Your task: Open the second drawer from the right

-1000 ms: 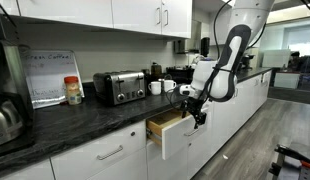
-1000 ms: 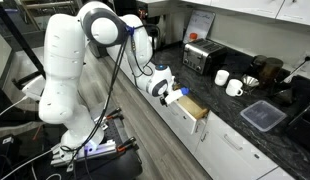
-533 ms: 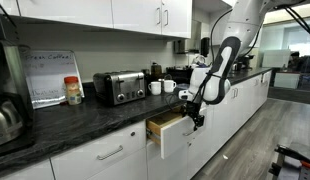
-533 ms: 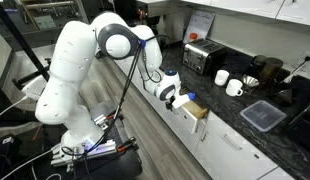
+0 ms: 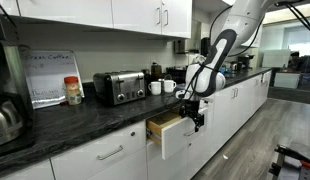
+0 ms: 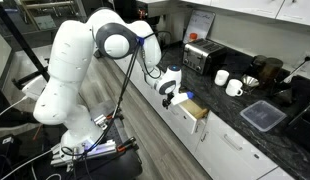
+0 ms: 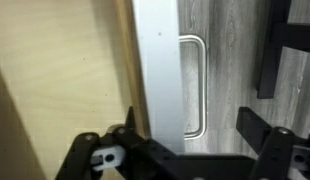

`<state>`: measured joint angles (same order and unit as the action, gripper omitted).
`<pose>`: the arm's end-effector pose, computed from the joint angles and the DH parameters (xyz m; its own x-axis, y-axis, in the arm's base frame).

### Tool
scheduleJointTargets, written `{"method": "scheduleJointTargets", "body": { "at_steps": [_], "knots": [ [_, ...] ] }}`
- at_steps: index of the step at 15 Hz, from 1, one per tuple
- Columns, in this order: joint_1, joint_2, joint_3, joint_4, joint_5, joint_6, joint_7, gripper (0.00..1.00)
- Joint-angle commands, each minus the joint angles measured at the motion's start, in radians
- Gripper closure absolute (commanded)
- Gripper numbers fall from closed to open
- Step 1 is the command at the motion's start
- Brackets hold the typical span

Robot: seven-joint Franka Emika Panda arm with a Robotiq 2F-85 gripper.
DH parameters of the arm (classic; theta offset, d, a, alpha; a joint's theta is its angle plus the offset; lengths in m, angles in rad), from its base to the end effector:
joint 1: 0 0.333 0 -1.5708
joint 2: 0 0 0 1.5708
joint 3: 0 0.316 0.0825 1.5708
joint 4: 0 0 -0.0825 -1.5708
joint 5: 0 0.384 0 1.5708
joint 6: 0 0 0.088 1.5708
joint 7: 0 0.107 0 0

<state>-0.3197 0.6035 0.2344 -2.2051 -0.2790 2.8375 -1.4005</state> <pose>0.5439 -0.0251 0.1161 0.0334 0.9985 0.0445 0.9977 -0.0359 0.0569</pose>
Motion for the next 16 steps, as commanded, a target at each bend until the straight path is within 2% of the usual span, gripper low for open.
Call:
{"method": "scheduleJointTargets", "body": {
  "at_steps": [1, 8, 16],
  "knots": [
    [-0.015, -0.082, 0.016, -0.064, 0.086, -0.084, -0.051, 0.0],
    [0.005, -0.182, -0.008, -0.159, 0.187, -0.157, -0.058, 0.0],
    [0.016, -0.245, -0.017, -0.252, 0.282, -0.186, -0.064, 0.0]
  ]
}}
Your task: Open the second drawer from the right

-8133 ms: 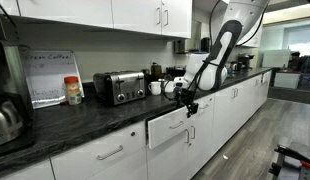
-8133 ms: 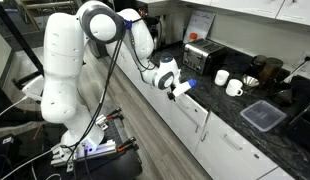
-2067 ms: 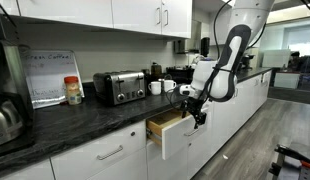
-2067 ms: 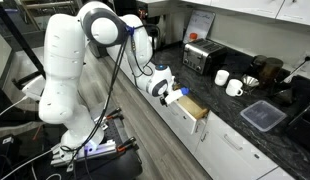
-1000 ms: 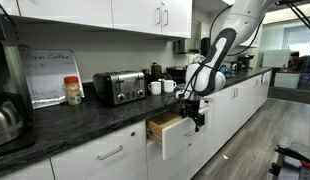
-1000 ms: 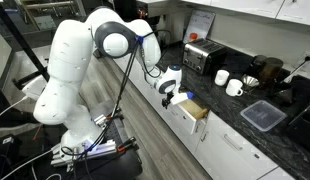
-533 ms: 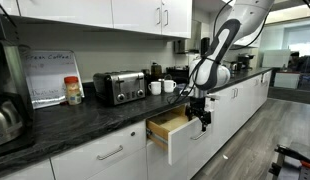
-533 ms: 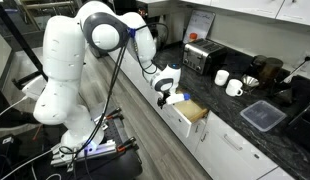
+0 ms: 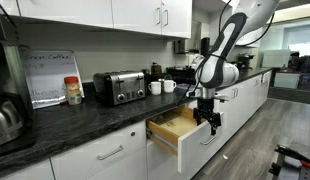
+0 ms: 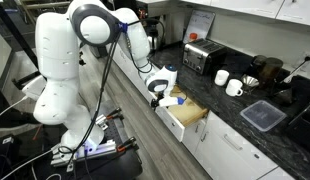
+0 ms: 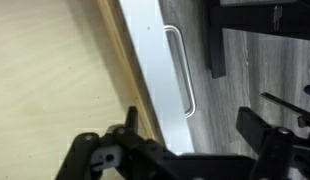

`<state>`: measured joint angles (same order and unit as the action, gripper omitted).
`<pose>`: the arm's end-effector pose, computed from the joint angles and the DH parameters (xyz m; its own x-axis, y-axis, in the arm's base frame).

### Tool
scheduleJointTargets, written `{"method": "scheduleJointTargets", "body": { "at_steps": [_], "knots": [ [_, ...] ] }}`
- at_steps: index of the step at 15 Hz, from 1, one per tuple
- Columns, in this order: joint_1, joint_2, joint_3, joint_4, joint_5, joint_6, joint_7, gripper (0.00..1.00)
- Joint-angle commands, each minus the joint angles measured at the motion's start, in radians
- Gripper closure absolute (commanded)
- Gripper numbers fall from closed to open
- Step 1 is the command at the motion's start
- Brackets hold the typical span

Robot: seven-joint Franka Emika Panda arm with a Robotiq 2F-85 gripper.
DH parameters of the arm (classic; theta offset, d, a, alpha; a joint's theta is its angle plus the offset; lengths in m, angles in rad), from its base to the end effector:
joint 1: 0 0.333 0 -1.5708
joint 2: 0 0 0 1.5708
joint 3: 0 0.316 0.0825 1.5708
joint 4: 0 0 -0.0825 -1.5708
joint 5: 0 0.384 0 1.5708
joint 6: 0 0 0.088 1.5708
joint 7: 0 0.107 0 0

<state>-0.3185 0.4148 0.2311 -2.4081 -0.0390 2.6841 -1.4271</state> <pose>0.4752 -0.0313 0.1376 0.2102 0.9758 0.0610 0.9703 -0.2006 -0.1352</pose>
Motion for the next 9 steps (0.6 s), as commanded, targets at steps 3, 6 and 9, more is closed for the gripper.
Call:
{"method": "scheduleJointTargets", "body": {
  "at_steps": [3, 6, 9],
  "knots": [
    [0.035, -0.084, -0.025, -0.041, 0.038, -0.027, -0.031, 0.0],
    [0.063, -0.119, -0.033, -0.012, 0.024, -0.017, -0.031, 0.0],
    [0.093, -0.161, -0.042, 0.033, 0.038, -0.046, -0.025, 0.0]
  ]
}}
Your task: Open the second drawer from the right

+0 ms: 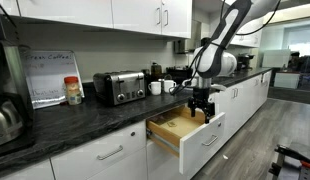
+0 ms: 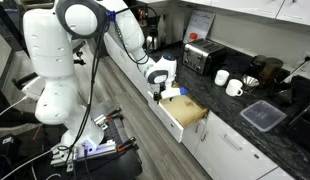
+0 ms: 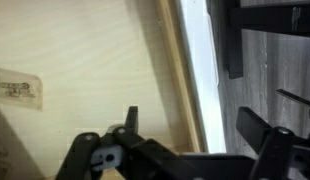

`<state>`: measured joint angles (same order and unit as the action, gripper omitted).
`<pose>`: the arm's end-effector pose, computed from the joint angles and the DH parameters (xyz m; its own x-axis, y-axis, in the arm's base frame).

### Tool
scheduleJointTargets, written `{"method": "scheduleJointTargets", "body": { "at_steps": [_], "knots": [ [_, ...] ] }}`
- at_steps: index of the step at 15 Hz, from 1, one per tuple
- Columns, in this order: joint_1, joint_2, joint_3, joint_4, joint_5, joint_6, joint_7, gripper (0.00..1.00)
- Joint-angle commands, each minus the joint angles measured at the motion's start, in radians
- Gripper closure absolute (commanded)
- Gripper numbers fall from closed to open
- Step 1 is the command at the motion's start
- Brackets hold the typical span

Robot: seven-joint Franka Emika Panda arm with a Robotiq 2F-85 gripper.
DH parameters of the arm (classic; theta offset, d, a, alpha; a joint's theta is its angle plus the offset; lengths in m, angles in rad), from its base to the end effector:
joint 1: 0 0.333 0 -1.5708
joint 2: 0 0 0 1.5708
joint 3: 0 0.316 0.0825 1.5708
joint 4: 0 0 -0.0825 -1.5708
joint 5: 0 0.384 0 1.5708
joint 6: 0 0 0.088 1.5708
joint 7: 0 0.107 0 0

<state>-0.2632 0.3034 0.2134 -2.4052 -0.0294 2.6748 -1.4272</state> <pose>0.4941 -0.0193 0.1896 0.1752 0.9834 0.0466 0.9842 -0.1738 -0.0328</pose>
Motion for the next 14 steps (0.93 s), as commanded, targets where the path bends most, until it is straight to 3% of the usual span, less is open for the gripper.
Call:
{"method": "scheduleJointTargets", "body": {
  "at_steps": [1, 7, 14],
  "knots": [
    [0.048, -0.061, -0.027, 0.047, 0.037, -0.054, -0.022, 0.0],
    [0.156, -0.113, -0.119, 0.16, -0.016, -0.222, 0.249, 0.0],
    [0.244, -0.136, -0.144, 0.275, -0.101, -0.43, 0.588, 0.0]
  ]
}}
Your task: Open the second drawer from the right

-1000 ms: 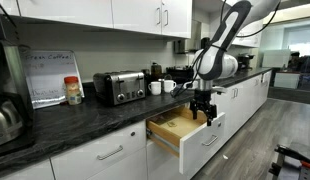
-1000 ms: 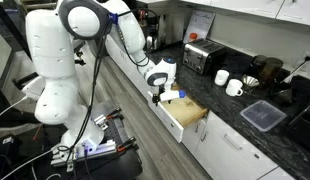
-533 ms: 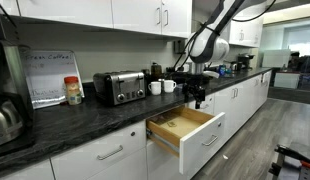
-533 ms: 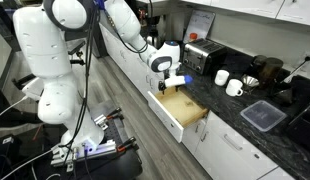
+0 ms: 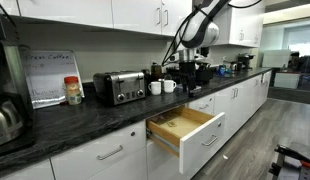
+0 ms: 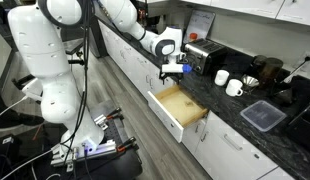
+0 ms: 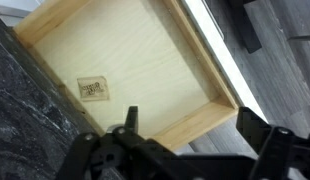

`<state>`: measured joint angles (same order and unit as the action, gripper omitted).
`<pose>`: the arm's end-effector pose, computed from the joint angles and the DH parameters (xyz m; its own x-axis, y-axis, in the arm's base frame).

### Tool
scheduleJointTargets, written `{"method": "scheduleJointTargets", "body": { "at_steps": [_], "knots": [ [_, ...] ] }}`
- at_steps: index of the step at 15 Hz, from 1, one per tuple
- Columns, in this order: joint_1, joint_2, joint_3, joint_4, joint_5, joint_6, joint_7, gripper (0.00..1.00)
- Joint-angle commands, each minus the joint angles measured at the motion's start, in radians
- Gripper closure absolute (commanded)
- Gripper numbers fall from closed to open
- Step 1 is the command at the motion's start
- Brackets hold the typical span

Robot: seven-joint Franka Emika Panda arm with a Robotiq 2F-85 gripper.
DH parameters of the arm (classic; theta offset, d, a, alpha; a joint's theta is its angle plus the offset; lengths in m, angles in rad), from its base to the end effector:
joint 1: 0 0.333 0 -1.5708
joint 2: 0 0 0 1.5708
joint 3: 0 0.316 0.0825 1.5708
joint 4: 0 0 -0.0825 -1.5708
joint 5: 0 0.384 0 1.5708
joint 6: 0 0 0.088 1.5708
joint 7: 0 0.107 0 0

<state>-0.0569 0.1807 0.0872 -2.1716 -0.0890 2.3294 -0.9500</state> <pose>0.5540 0.0149 0.3085 0.5049 0.8616 -0.0522 0.8630 -0.5051 0.0088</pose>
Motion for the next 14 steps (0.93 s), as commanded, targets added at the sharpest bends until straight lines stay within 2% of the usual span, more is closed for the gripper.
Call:
{"method": "scheduleJointTargets", "body": {
  "at_steps": [1, 4, 11, 12, 14],
  "knots": [
    [0.044, -0.015, -0.015, 0.057, -0.047, -0.111, 0.141, 0.0],
    [0.064, -0.026, -0.008, 0.091, -0.046, -0.194, 0.235, 0.0],
    [0.098, -0.088, 0.004, 0.114, -0.034, -0.335, 0.343, 0.0],
    [0.092, -0.064, -0.001, 0.11, -0.034, -0.291, 0.317, 0.0],
    [0.099, -0.079, 0.001, 0.11, -0.034, -0.307, 0.332, 0.0]
  ]
}}
